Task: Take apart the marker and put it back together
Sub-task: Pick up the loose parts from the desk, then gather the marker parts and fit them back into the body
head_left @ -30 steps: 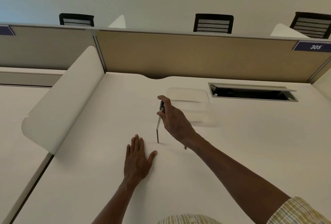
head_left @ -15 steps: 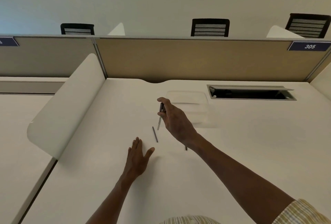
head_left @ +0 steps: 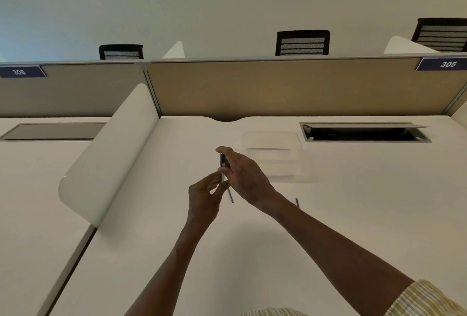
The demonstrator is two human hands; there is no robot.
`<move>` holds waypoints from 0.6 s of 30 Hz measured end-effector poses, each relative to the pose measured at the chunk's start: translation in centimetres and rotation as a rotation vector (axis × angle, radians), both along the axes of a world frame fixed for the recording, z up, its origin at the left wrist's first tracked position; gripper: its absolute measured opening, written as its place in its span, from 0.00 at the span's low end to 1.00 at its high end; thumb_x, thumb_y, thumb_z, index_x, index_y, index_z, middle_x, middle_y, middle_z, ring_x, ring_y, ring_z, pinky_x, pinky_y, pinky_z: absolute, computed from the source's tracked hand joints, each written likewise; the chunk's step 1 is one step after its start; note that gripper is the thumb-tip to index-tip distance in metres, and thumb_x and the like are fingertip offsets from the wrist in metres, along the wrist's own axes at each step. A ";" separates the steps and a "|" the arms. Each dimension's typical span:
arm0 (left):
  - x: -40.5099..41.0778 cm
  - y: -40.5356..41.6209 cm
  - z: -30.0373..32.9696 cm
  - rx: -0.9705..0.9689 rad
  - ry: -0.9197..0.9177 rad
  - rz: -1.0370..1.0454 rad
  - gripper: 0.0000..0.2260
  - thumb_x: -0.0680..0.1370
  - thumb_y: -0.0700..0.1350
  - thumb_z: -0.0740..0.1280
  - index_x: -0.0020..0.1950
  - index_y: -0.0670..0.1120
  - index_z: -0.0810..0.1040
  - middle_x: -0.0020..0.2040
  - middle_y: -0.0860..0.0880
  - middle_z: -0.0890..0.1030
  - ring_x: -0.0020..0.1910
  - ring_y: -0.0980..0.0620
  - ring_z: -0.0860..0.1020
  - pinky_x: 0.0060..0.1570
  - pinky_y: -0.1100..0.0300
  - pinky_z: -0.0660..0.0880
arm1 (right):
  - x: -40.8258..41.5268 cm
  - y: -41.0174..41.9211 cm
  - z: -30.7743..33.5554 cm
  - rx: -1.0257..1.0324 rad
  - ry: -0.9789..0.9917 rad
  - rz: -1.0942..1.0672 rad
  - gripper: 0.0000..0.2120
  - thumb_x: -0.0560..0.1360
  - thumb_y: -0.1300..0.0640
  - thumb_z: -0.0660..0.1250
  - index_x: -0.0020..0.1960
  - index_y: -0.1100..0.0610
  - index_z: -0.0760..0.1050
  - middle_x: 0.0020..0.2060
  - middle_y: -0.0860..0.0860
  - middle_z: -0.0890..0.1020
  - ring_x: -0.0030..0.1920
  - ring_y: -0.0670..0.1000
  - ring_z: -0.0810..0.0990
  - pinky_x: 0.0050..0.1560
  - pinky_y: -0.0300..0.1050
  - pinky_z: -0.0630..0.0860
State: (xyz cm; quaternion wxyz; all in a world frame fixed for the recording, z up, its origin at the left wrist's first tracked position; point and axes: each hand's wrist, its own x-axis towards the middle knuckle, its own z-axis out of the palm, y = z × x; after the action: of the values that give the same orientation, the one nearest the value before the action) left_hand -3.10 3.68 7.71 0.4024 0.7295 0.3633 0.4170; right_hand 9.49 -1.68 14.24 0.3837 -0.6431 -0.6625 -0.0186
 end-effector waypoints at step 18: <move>-0.2 2.0 -1.3 -0.249 -0.185 0.205 0.08 0.73 0.38 0.75 0.49 0.49 0.86 0.39 0.65 0.85 0.42 0.67 0.83 0.42 0.76 0.73 | 3.8 2.3 -6.6 -0.365 0.236 -0.419 0.13 0.75 0.47 0.67 0.37 0.55 0.76 0.33 0.49 0.83 0.37 0.52 0.80 0.40 0.45 0.76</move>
State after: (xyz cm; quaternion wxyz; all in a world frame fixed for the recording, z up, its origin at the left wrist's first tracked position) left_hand -3.31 5.67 6.45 0.4765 0.5918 0.4461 0.4729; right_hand 13.27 0.67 7.63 0.3237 -0.8219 -0.4586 0.0969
